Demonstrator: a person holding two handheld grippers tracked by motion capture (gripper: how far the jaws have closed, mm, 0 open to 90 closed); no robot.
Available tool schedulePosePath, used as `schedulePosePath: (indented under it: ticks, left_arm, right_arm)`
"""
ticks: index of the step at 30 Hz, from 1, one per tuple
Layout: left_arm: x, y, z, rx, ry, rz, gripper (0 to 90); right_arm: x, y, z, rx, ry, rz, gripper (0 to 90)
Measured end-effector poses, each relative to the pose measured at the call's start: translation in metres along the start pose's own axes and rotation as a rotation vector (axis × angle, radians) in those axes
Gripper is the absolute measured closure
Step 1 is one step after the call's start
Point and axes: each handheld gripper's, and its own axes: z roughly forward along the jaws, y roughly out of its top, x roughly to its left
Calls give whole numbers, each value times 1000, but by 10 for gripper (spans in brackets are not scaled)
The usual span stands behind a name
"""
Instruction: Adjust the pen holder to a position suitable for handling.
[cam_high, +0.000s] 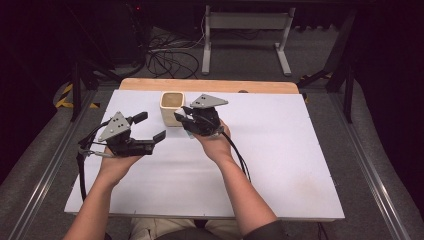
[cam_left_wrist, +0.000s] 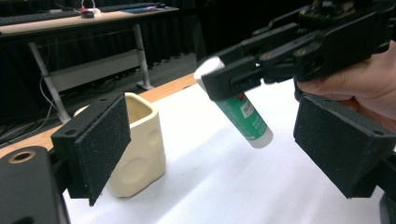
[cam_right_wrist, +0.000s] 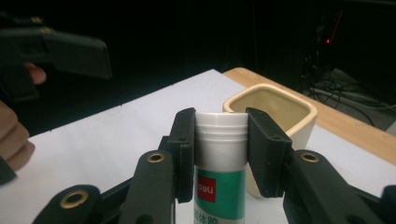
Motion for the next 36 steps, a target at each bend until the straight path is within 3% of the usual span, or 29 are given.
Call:
schedulePosePath:
  ticks: [7,11,29,36]
  left_arm:
    - [-9,-7,16,8,-17,4,126]
    - [-15,-11,25,0,-6,15,144]
    - [-34,-16,56,-26,-31,-28,195]
    - [-42,-16,69,-26,-50,-41,205]
  right_arm:
    - [-2,-4,-12,-77,-9,4,656]
    - [-4,-5,-16,-98,-10,8,656]
    - [-6,-12,-39,-213,-13,-8,656]
    - [-6,-13,-45,-233,-12,-14,656]
